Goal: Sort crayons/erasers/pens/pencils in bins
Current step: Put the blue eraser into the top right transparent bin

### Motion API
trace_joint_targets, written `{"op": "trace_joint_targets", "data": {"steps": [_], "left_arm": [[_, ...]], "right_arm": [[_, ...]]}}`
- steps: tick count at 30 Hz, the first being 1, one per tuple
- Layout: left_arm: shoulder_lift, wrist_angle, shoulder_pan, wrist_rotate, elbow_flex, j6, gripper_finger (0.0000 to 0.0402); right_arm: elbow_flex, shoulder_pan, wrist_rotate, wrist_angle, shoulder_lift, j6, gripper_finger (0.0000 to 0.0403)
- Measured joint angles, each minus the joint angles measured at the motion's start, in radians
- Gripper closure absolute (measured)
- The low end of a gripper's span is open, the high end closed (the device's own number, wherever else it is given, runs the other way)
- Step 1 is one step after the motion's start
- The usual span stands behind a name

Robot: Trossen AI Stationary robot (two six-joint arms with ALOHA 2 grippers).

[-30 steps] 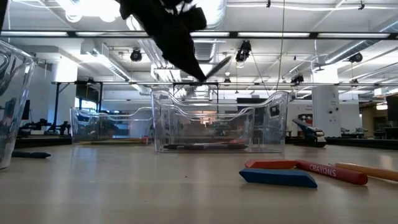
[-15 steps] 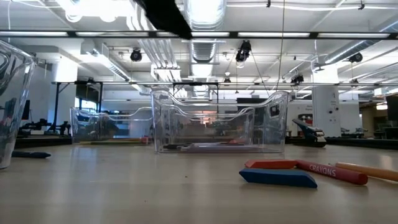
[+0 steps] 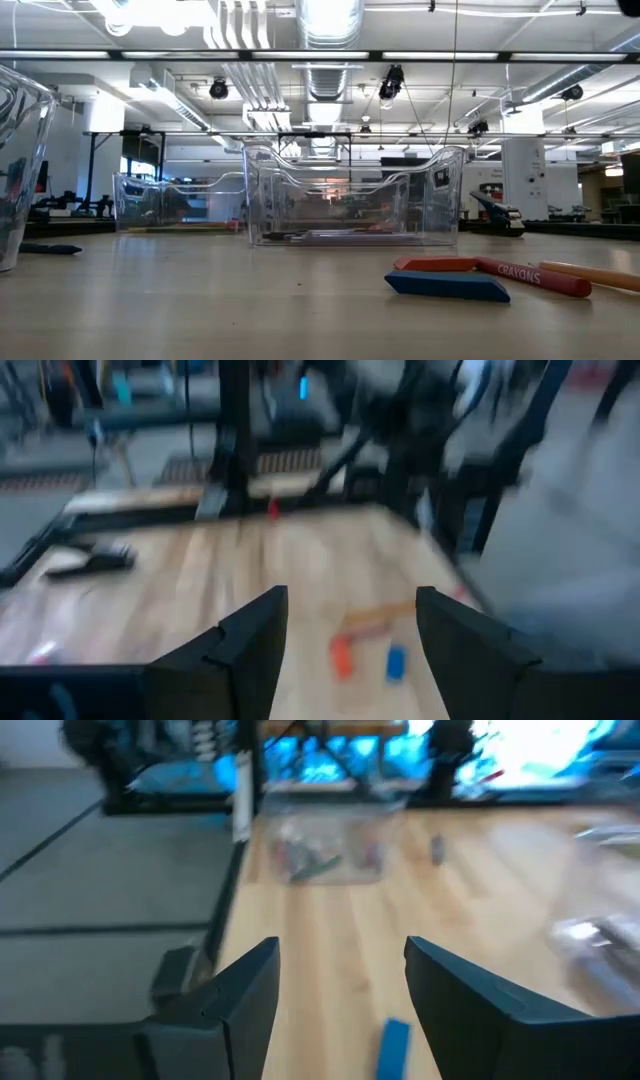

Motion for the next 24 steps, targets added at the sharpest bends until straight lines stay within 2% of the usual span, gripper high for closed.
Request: {"op": "trace_joint_targets", "data": {"steps": [5, 9, 12, 17, 24], "left_arm": [[0.043, 0.646, -0.025, -0.015, -0.298, -0.043, 0.0196], [0.101, 0.947, -0.026, -0.015, -0.416, -0.051, 0.0196], [0.123, 1.024, -0.026, -0.015, -0.453, -0.052, 0.0196], [0.131, 0.967, -0.025, -0.050, -0.452, -0.077, 0.0196], [0.194, 1.000, -0.025, -0.133, -0.450, -0.104, 0.0196]], "right_arm": [[0.000, -0.060, -0.192, -0.032, 0.000, 0.036, 0.0197], [0.000, -0.107, -0.256, -0.124, 0.000, 0.066, 0.0197], [0.000, -0.134, -0.308, -0.180, 0.000, 0.080, 0.0197], [0.000, -0.166, -0.376, -0.209, 0.000, 0.077, 0.0197], [0.000, -0.288, -0.626, -0.203, 0.011, 0.070, 0.0197]]}}
